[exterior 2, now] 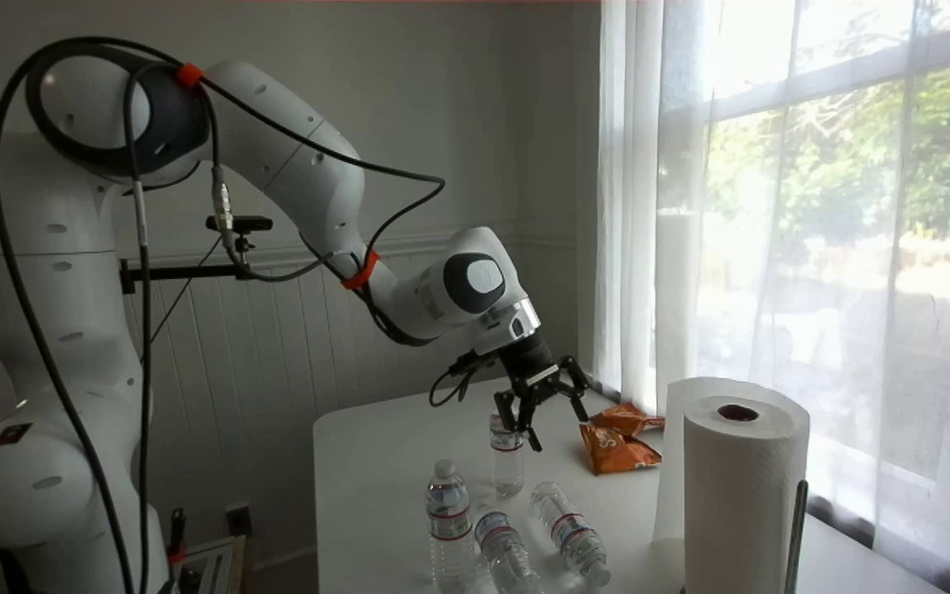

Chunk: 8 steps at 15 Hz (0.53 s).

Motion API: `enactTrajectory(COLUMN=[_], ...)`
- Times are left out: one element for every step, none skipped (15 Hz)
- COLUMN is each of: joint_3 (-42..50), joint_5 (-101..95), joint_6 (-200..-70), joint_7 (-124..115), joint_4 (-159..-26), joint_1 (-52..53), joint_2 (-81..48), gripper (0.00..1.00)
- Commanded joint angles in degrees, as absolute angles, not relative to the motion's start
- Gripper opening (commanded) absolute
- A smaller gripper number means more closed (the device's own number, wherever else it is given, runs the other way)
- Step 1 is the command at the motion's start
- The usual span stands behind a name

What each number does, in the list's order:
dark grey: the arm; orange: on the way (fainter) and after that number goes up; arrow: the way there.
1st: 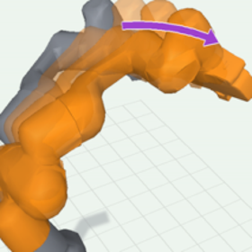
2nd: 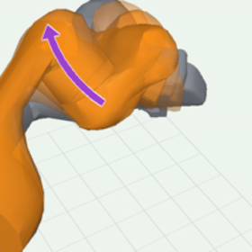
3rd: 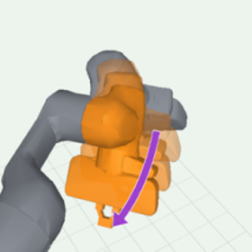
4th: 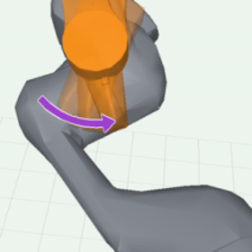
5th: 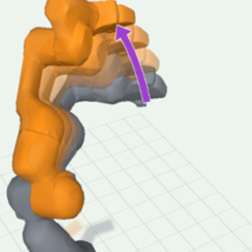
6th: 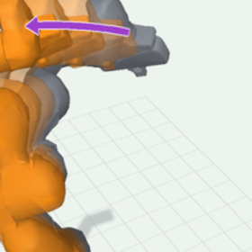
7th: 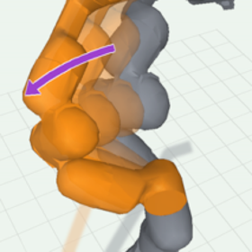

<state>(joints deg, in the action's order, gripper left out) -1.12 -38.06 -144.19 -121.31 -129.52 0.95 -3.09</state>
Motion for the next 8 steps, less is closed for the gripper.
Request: enactTrajectory(joint_3=[-0.04,0.42,0.68,0.75,0.74,0.71,0.82,0.78], joint_5=[-35.57,-34.27,-33.75,-33.52,-33.36,-33.25,-32.89,-30.99], joint_6=[-144.26,-144.26,-144.27,-144.27,-144.27,-144.27,-144.56,-144.92], joint_7=[-120.03,-119.58,-119.5,-119.5,-119.5,-119.5,-117.04,-114.7], joint_4=[-129.88,-130.1,-130.18,-130.19,-130.19,-130.18,-130.49,-130.9], joint_1=[1.07,0.8,0.7,0.71,0.74,0.76,0.48,0.24], joint_2=[-3.18,-3.37,-3.55,-3.66,-3.68,-3.68,-3.82,-3.74], gripper=[1.0,1.0,1.0,1.0,1.0,1.0,1.0,1.0])
